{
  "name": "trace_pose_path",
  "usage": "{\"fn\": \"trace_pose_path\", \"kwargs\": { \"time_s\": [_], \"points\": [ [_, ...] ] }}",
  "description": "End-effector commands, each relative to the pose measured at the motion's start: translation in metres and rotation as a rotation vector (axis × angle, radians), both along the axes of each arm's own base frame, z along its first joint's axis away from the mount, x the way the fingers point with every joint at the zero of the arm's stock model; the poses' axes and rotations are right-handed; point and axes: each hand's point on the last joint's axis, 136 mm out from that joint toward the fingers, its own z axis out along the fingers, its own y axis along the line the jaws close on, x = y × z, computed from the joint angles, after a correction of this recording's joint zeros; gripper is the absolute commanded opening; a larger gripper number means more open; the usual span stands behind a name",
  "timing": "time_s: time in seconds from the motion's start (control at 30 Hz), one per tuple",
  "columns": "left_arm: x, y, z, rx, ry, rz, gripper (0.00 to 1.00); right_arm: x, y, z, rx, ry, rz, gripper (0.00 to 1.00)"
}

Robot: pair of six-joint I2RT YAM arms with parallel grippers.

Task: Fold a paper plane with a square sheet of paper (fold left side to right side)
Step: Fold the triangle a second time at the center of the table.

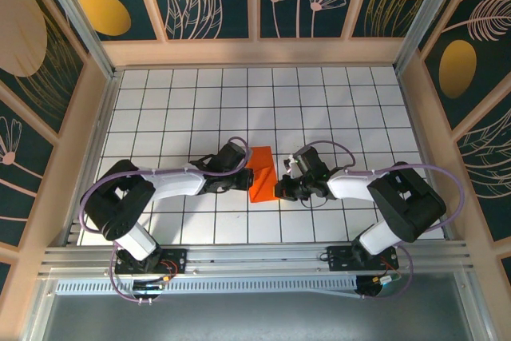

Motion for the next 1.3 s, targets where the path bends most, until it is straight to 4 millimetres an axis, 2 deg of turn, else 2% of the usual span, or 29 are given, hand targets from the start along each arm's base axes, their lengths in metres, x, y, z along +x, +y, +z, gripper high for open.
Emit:
{"fn": "trace_pose_path", "kwargs": {
  "time_s": [0.0,0.8,1.27],
  "points": [
    [0.0066,0.0041,-0.0017,0.031,-0.010,0.009,0.00,-0.0145,-0.0184,-0.0267,-0.121,0.053,0.000,0.00],
    [0.0117,0.0048,-0.0053,0.041,-0.022,0.011,0.00,-0.0149,-0.0176,-0.0273,-0.120,0.053,0.002,0.00],
    [0.0124,-0.0014,-0.0037,0.015,-0.026,-0.005,0.00,-0.0149,-0.0167,-0.0280,-0.121,0.053,0.005,0.00]
  ]
}}
